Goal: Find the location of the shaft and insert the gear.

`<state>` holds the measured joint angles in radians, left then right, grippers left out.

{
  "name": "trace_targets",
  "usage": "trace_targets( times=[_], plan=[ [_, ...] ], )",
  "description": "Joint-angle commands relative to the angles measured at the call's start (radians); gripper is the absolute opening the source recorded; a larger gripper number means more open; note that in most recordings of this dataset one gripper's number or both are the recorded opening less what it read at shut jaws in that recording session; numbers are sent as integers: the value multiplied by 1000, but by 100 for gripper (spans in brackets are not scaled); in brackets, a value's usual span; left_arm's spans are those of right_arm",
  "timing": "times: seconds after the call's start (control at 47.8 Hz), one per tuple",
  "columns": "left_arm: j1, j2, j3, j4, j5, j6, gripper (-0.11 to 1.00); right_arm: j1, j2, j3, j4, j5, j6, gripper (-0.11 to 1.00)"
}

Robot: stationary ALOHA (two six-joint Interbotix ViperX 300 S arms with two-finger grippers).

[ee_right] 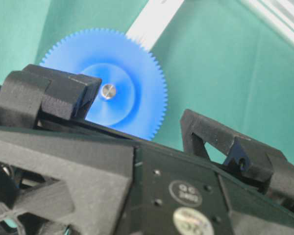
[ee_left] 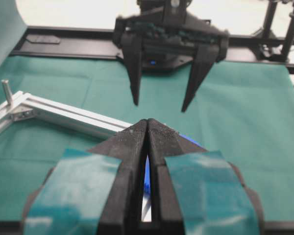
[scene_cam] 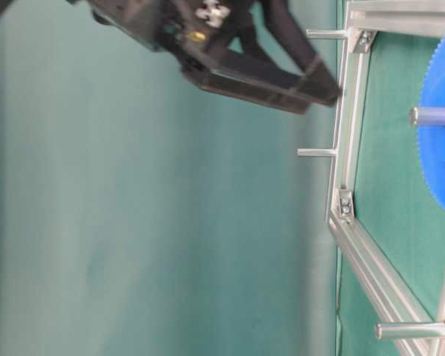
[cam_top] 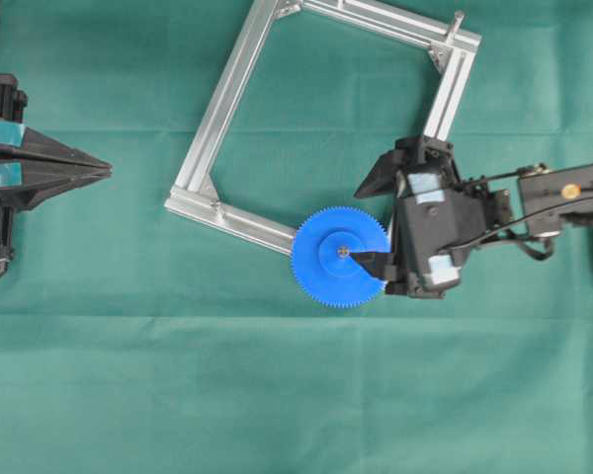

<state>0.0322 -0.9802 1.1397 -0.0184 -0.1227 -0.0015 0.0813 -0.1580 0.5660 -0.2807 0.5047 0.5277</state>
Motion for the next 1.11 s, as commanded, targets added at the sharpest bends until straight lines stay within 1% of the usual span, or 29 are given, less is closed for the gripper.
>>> trace_targets(
  times=[0.0, 0.565, 0.774, 1.087],
  plan=[
    [3, 3, -28, -2, -2, 0, 1, 2, -48, -18, -5, 0, 0, 85],
    [3, 3, -28, -2, -2, 0, 1, 3, -127, 34, -6, -12, 9, 85],
    [3, 5, -28, -2, -2, -2, 1, 2, -172, 72, -3, -14, 9, 85],
    [3, 5, -26, -2, -2, -2, 1, 2, -273, 147, 9, -14, 15, 85]
  ],
)
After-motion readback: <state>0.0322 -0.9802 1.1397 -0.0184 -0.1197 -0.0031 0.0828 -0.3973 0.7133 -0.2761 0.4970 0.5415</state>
